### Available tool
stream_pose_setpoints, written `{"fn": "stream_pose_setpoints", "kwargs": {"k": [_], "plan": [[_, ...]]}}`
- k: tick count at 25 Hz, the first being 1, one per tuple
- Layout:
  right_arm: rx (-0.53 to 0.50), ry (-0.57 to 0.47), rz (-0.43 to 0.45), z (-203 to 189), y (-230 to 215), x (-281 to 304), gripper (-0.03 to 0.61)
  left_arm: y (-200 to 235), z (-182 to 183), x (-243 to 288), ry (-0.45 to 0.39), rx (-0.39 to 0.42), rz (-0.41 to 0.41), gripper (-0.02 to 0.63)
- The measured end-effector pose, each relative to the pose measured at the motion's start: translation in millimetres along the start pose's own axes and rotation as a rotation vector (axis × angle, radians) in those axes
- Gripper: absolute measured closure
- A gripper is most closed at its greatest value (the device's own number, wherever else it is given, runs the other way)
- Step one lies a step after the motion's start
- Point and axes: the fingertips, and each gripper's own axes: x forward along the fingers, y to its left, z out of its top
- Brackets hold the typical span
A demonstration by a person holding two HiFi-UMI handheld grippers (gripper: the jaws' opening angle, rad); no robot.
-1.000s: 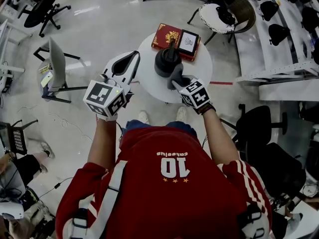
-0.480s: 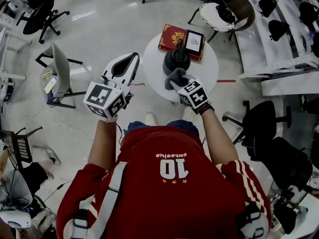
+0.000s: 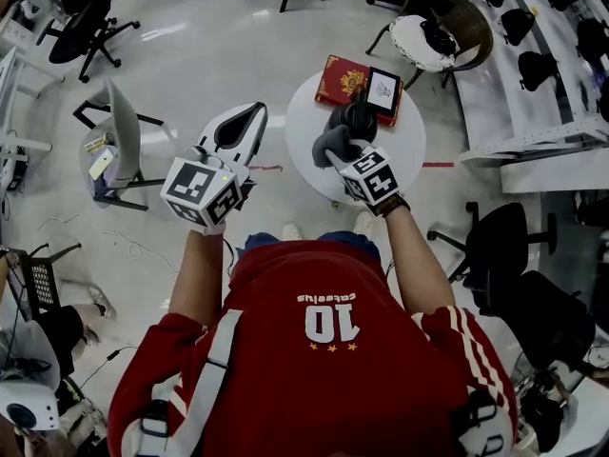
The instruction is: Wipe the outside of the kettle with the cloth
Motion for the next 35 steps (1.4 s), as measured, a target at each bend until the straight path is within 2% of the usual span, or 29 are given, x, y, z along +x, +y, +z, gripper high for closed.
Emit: {"fn": "stream_pose_setpoints", "kwargs": {"k": [20, 27, 35], "plan": [[-0.015, -0.044, -0.024, 58.9, -37.7, 19.4, 0.532, 46.3, 9.8, -0.7, -0.027, -0.014, 0.057, 0.607], [-0.021, -0.094, -0.043, 71.7, -52.8, -4.8, 0.532, 32.4, 13.0, 14.1, -0.022, -0.007, 0.050, 0.607], [-0.026, -0.143, -0.057, 67.0, -71.4, -47.1, 0.532, -7.9, 15.4, 37.5, -0.016, 0.003, 0.034, 0.607]]}}
